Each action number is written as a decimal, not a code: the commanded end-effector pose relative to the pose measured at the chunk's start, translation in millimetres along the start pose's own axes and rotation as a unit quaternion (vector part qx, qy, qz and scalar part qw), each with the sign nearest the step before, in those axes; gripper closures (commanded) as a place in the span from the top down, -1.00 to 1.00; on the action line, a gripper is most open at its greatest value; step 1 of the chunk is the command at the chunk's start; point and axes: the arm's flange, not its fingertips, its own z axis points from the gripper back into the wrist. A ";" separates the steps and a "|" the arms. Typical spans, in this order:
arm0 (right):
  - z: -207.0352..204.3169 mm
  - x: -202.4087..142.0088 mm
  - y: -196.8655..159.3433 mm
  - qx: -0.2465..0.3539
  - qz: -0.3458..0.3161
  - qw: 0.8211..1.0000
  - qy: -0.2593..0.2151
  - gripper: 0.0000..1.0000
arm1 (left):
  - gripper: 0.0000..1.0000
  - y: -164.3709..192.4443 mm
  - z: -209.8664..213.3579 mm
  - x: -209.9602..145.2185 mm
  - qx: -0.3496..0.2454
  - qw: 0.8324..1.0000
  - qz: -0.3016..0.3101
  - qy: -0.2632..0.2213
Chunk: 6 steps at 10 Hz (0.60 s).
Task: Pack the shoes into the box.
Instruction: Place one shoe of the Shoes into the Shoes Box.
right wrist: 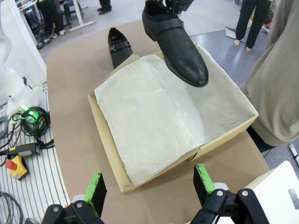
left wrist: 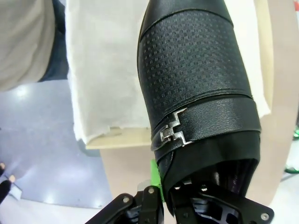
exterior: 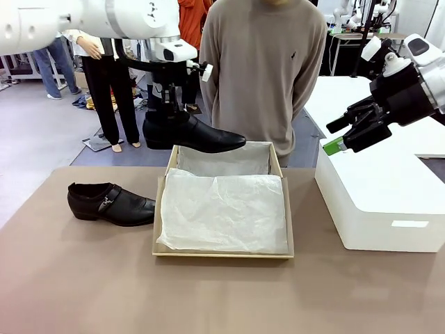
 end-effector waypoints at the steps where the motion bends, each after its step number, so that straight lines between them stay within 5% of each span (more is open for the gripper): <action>1: -2.0 0.8 -3.6 0.005 0.014 1.000 -0.016 1.00 | -1.00 16.9 7.2 22.7 0.013 1.000 0.018 0.004; 6: -2.0 0.8 -3.6 0.005 0.014 1.000 -0.016 1.00 | -1.00 30.7 -24.1 54.3 0.007 1.000 -0.005 0.010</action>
